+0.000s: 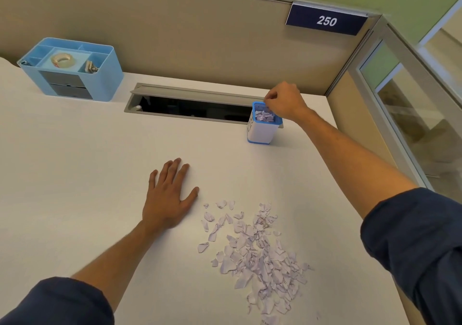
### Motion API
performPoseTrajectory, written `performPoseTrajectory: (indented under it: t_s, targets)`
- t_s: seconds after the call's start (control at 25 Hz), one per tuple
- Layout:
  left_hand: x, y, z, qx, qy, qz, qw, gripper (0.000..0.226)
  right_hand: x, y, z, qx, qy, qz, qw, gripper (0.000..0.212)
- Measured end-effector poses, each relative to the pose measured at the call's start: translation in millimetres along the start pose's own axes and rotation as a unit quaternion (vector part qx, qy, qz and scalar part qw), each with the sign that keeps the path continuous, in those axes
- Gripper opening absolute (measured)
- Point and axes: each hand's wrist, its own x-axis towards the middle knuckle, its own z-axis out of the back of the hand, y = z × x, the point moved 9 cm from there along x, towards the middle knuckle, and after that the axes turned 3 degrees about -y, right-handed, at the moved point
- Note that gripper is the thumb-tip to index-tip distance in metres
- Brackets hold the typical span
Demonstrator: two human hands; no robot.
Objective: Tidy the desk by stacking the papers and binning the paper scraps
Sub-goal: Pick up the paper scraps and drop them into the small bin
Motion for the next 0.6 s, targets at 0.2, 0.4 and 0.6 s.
performPoseTrajectory:
  t_s: [0.2,0.4,0.6]
  targets:
    - [0,-1,2,-0.009,0.0,0.002,1.0,0.07,-8,-7,-40,-0.087,0.097,0.014,0.991,0.027]
    - [0,-1,2,-0.008,0.004,0.002,1.0,0.07,-29,10,0,-0.038,-0.024,0.033,0.998,0.023]
    - [0,-1,2,-0.006,0.007,0.004,1.0,0.071,-111,6,-6,0.096,-0.097,0.052,0.989,0.017]
